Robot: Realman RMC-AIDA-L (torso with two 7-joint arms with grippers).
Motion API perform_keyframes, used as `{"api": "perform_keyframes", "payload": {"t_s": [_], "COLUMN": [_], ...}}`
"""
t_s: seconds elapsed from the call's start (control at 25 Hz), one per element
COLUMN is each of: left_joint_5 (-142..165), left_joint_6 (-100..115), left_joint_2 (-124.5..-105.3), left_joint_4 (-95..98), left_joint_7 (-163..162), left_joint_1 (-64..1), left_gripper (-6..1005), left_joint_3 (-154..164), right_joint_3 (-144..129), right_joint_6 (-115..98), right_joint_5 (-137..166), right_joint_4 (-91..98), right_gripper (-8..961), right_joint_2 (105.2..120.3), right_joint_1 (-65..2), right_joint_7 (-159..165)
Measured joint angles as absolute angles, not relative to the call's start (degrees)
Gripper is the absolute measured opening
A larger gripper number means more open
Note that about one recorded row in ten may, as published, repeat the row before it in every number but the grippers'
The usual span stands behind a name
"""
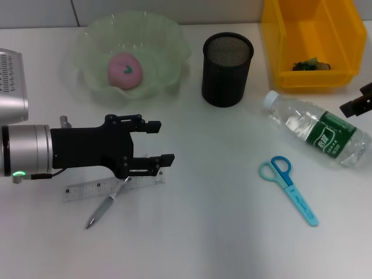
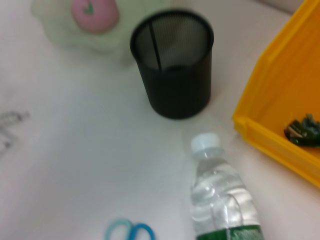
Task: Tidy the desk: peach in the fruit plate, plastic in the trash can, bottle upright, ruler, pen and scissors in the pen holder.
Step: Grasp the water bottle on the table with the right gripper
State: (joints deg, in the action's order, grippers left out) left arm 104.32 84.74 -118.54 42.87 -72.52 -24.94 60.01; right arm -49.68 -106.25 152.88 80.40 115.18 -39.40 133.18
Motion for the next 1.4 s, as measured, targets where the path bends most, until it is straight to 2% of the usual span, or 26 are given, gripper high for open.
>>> {"api": "perform_keyframes", "payload": {"t_s": [0.2, 0.44, 0.76, 1.4], "left_joint_5": [104.3, 104.3, 104.3, 104.3], "left_joint_6": [84.8, 84.8, 84.9, 84.9], "left_joint_2": [-118.56, -118.56, -118.57, -118.56], "left_joint_4": [42.7, 42.7, 42.6, 42.6], "left_joint_7": [-72.5, -72.5, -72.3, -72.2], "left_joint_1": [-24.8, -24.7, -24.6, -24.5], "left_gripper": [743, 743, 743, 743], "left_joint_3": [59.7, 59.7, 59.6, 59.7], "right_joint_3": [-54.5, -56.4, -56.1, -59.0], "right_joint_6": [-104.1, -103.7, -104.0, -99.3], "right_joint_5": [158.1, 158.4, 157.1, 163.2], "right_joint_4": [80.8, 80.3, 78.3, 74.2], "right_gripper": [738, 759, 786, 819], "right_joint_2": [117.18, 117.91, 117.84, 118.77], "right_joint_1": [-39.9, -40.6, -40.9, -40.4], "right_joint_7": [133.4, 133.4, 133.2, 134.0]}}
